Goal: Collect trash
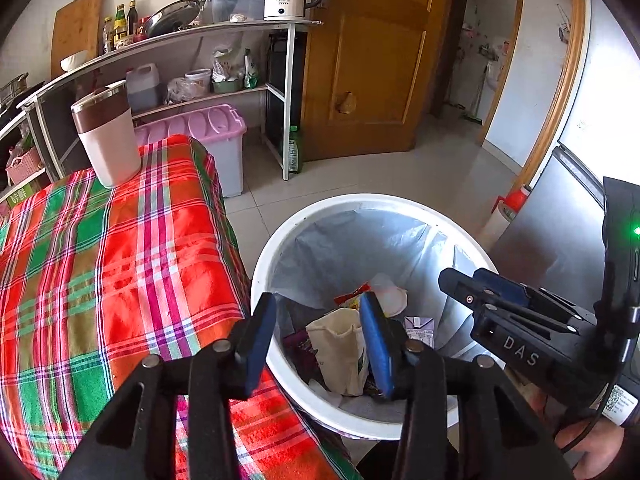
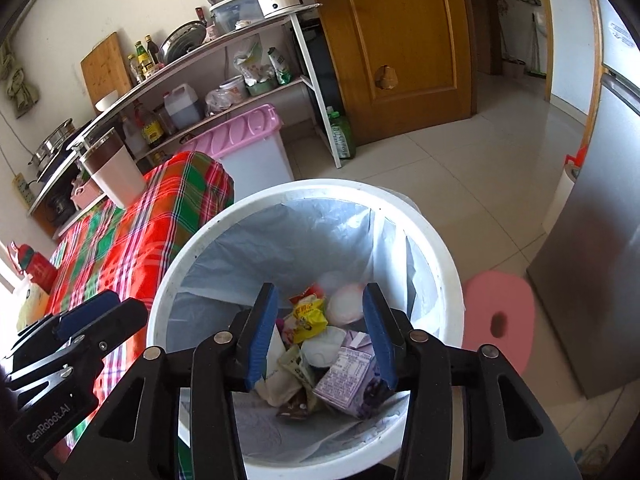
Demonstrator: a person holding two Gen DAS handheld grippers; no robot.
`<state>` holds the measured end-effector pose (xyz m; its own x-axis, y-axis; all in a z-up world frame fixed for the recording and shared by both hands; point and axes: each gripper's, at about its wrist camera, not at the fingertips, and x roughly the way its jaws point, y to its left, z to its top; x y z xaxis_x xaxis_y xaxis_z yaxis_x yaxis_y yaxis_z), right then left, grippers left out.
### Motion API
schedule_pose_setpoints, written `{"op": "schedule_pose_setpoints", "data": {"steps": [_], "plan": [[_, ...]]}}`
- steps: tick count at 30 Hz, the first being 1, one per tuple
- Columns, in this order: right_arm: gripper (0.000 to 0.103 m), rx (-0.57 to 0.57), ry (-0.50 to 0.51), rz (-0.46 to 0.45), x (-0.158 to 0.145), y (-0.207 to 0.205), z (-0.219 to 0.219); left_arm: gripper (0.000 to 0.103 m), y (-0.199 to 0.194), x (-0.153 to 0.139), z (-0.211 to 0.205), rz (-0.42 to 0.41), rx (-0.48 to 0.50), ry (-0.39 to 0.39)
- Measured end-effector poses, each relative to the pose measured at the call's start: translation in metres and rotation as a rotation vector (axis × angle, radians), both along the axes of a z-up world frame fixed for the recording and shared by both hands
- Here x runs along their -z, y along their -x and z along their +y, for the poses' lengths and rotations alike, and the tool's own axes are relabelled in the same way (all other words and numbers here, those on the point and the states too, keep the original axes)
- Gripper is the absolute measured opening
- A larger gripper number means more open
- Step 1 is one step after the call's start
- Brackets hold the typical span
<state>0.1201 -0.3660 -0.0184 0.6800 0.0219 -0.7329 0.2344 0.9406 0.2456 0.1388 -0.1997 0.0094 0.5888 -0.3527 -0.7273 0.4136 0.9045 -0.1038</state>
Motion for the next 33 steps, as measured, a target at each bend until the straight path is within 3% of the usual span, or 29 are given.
{"op": "schedule_pose_setpoints", "data": {"steps": [11,19,24,33], "plan": [[0.045,0.007,-0.006,-0.027,-0.008,0.019,0.009,0.060,0.014,-0.006,0.008,-0.037,-0.025,-0.008],[0.045,0.011,0.057,-0.082,-0.023,0.045,0.025,0.064,0.034,-0.014,0.023,-0.083,-0.071,0.009],[0.046,0.026,0.126,-0.144,-0.032,0.071,0.042,0.065,0.052,-0.018,0.029,-0.127,-0.102,-0.021],[0.046,0.049,0.152,-0.202,-0.036,0.109,0.056,0.065,0.086,-0.020,0.045,-0.184,-0.123,-0.014]]}}
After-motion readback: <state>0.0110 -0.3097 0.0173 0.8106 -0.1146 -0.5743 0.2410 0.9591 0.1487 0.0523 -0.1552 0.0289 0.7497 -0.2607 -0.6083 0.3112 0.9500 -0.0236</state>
